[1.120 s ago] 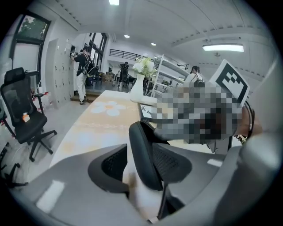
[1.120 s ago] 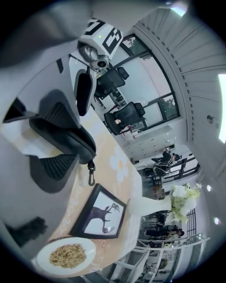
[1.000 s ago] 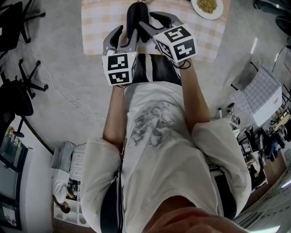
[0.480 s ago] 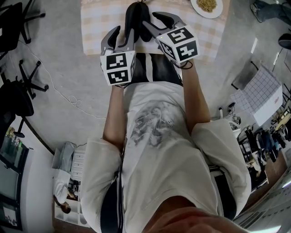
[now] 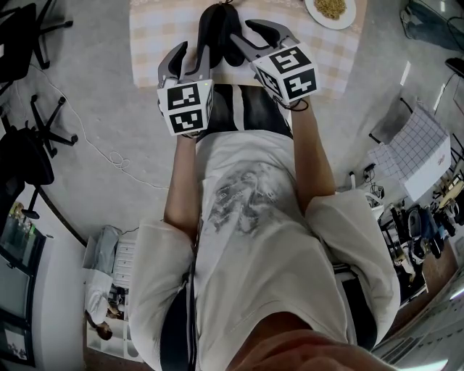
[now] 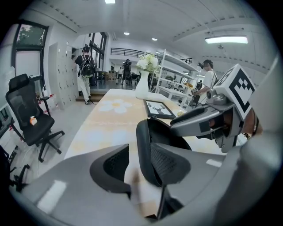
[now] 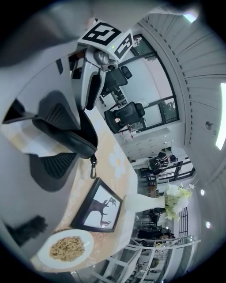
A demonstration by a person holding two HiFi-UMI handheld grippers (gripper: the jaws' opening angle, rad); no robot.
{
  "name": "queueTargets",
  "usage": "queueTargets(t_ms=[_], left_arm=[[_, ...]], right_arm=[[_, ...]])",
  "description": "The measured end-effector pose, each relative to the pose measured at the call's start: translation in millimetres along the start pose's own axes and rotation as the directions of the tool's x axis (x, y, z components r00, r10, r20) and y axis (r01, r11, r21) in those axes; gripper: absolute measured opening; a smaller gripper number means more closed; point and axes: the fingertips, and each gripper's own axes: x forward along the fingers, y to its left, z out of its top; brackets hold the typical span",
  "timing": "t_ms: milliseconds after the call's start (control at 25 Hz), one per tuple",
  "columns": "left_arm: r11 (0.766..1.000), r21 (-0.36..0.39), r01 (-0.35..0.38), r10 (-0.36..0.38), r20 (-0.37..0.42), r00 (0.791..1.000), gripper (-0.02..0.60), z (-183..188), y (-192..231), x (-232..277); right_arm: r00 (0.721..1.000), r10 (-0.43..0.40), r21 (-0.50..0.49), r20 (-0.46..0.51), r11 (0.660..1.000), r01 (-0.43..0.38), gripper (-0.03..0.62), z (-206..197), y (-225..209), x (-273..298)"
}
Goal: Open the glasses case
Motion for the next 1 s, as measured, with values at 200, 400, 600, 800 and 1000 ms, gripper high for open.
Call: queueTargets(t_ms=[200, 400, 600, 800, 1000], left_arm=[[1.000, -0.009, 0.000, 0.000, -0.001, 1.000, 0.163, -1.3, 4.8, 0.4], [1.000, -0.010, -0.004, 0.004, -0.004, 1.000, 0.163, -2.7, 8.0, -0.1], [1.000, -0.013, -0.006, 0.006, -0.010, 1.000, 0.163, -3.4, 10.2, 0.0], [1.000, -0.014, -0.002, 0.002, -0.008, 1.000, 0.163, -3.3, 10.2, -0.4], [1.000, -0.013, -0.001, 0.001, -0.008, 1.000, 0.161, -4.1, 9.5, 0.0]], right_arm=[[1.000, 0.002, 0.001, 0.011, 1.000, -0.002, 0.173, -0.8, -0.4, 0.3], [1.000, -0.004, 0.001, 0.015, 1.000, 0.004, 0.170, -2.6, -1.3, -1.4], [1.000, -0.004, -0.001, 0.018, 1.000, 0.004, 0.160, -3.2, -1.3, -2.3], [1.000, -0.005, -0.013, 0.028, 1.000, 0.006, 0.128, -3.0, 1.1, -3.3], [1.000, -0.003, -0.021, 0.030, 1.000, 0.004, 0.094, -4.9, 3.3, -3.7]])
